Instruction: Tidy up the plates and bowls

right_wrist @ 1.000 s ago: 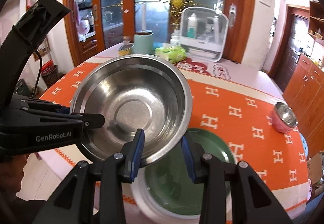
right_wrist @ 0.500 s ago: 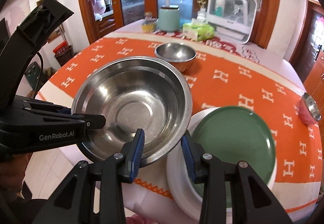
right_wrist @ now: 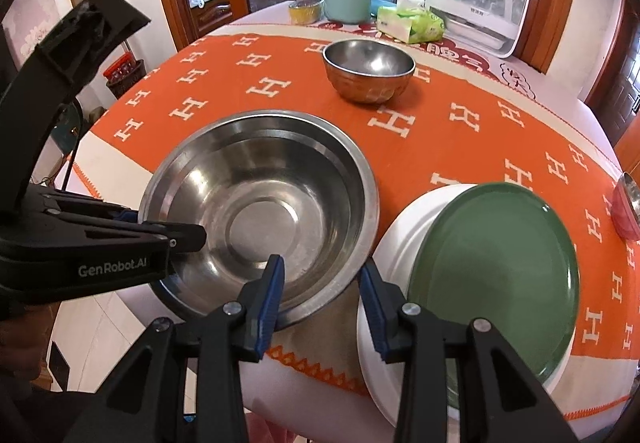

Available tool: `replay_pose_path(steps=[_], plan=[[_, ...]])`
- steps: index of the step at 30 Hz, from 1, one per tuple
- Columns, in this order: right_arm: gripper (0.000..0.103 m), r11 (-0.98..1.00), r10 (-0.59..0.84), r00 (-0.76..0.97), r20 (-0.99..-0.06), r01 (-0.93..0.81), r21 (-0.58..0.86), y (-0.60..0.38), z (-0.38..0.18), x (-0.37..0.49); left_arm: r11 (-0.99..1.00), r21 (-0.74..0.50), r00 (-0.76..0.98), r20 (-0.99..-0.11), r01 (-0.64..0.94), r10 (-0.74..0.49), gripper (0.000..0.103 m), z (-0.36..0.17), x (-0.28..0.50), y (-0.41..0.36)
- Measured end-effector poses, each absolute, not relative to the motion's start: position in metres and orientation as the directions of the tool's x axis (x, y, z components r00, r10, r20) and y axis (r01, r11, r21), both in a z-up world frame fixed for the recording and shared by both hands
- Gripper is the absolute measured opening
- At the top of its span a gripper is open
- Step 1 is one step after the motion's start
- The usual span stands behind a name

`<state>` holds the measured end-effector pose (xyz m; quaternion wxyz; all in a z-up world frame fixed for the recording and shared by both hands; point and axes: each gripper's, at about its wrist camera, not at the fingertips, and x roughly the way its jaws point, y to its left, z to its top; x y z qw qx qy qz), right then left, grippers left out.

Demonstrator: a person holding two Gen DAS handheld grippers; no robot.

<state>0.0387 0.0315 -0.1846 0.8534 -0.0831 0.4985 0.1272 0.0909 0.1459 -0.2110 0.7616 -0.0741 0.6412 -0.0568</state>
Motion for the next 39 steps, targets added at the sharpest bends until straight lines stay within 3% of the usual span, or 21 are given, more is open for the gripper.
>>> replay_pose_path(steps=[8,13,34,39], plan=[[0.045,0.958,0.109,0.465,-0.879,-0.284,-0.032,0.029,-0.187,0.041,0.987,-0.161,0.193,-0.968,0.017,-0.161,0.023,-0.211,0.106,0.145],[0.058,0.958,0.097,0.488,-0.868,-0.283,-0.052,0.029,-0.182,0.038,0.988,-0.153,0.216,-0.964,0.035,-0.157,0.023,-0.205,0.113,0.143],[0.058,0.974,0.056,0.624,-0.779,-0.207,-0.096,-0.036,-0.135,0.026,0.99,-0.132,0.384,-0.912,0.053,-0.142,0.033,-0.128,0.093,0.122],[0.058,0.974,0.051,0.635,-0.771,-0.202,-0.102,-0.067,-0.126,0.019,0.989,-0.134,0.414,-0.898,0.06,-0.147,0.045,-0.109,0.088,0.093]])
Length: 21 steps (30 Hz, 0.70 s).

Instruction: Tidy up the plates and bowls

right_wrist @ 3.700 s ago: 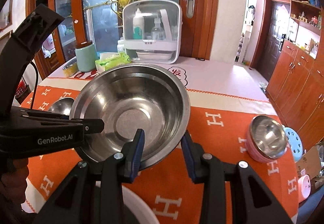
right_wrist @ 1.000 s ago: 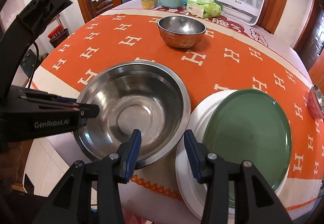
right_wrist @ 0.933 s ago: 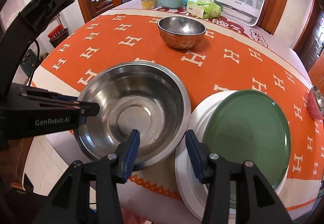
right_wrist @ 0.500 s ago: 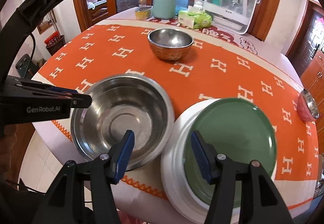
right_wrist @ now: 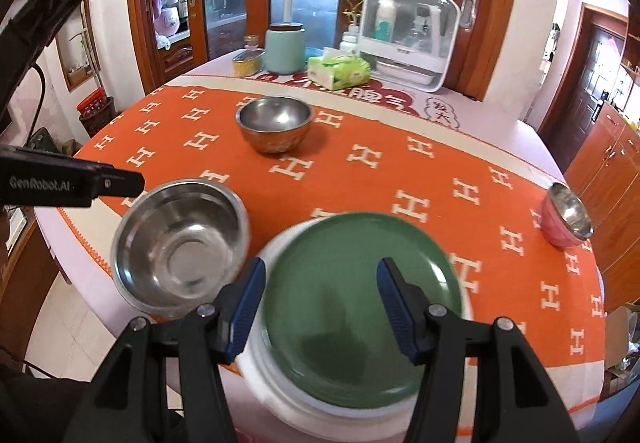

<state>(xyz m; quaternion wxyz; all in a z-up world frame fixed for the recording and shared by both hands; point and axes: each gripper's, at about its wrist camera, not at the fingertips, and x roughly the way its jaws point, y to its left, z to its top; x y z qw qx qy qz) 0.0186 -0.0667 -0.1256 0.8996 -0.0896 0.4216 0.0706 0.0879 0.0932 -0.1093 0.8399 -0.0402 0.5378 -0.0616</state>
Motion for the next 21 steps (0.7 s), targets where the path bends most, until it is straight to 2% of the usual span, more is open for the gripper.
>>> replay_pose_path(steps=[8,12,21], plan=[[0.059,0.974,0.042,0.659,-0.751,-0.196,-0.118,-0.131,-0.11,0.015,0.986,-0.132,0.439,-0.883,0.105,-0.165,0.049,-0.084,0.084,0.017],[0.066,0.975,0.037,0.661,-0.749,-0.188,-0.118,-0.164,-0.107,0.015,0.982,-0.121,0.443,-0.88,0.142,-0.172,0.055,-0.076,0.085,-0.025],[0.067,0.977,0.03,0.68,-0.733,-0.175,-0.123,-0.238,-0.099,0.023,0.975,-0.095,0.447,-0.877,0.199,-0.177,0.061,-0.066,0.092,-0.114]])
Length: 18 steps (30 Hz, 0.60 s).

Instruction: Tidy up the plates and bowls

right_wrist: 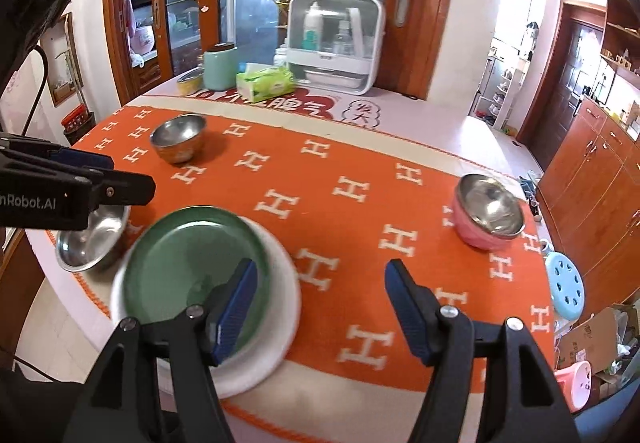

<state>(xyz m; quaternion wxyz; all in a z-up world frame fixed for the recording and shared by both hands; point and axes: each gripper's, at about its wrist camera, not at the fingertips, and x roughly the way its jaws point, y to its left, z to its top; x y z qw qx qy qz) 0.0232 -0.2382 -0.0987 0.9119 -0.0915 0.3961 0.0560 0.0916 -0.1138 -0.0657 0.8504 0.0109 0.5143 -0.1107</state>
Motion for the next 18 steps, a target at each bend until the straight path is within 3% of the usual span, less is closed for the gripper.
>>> replay_pose_path(steps=[18], plan=[[0.067,0.971,0.025,0.733,-0.68,-0.181,-0.159,-0.361,-0.091,0.053,0.964,-0.099,0.479,-0.852,0.248,-0.21,0.071,-0.054,0.127,-0.262]])
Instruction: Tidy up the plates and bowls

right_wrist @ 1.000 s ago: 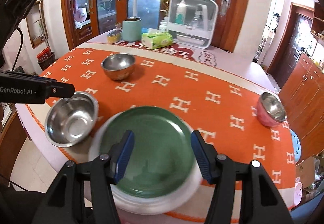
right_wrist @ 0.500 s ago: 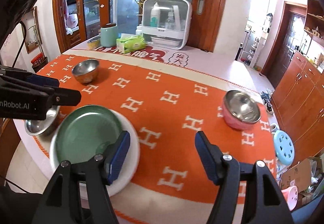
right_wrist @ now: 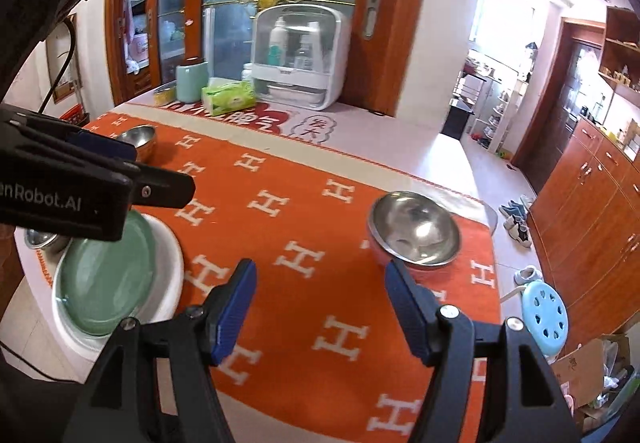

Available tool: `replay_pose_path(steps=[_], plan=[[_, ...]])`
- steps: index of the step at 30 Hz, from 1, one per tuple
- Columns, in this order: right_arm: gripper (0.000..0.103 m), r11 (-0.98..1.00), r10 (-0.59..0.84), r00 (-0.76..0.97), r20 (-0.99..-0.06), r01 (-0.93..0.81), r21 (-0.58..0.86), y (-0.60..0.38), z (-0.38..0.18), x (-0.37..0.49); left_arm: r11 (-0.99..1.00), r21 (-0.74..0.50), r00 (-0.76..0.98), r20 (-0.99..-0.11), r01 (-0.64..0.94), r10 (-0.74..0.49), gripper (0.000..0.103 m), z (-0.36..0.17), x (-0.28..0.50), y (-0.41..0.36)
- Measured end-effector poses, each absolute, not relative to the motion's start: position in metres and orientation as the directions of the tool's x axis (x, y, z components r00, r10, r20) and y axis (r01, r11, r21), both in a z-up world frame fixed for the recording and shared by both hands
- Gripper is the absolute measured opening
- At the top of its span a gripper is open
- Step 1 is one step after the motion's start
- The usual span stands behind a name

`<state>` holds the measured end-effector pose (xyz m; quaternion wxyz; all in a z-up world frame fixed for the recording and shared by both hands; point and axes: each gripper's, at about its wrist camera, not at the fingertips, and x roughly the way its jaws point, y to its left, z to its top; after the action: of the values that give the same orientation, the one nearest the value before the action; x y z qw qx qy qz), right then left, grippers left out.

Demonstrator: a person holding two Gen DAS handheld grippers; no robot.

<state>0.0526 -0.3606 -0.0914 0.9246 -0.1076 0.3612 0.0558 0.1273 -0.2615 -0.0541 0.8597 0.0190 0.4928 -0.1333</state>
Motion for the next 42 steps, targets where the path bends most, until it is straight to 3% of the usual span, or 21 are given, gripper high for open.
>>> replay_pose_path(steps=[22,38,42], plan=[[0.067,0.996,0.023,0.785,-0.619,0.034,0.08,-0.478,-0.122,0.102,0.934,-0.124,0.384,-0.887,0.335,-0.256,0.071,-0.105,0.223,-0.385],[0.067,0.982,0.067,0.699,-0.712,0.078,0.17,-0.498,-0.173,0.137,0.936,-0.192,0.255,-0.928,0.295,-0.271,0.071,-0.183,0.267,-0.401],[0.065,0.982,0.069,0.688,-0.723,0.079,0.169,-0.497,-0.178,0.14,0.932,-0.207,0.227,-0.933,0.298,-0.28,0.066,-0.194,0.272,-0.405]])
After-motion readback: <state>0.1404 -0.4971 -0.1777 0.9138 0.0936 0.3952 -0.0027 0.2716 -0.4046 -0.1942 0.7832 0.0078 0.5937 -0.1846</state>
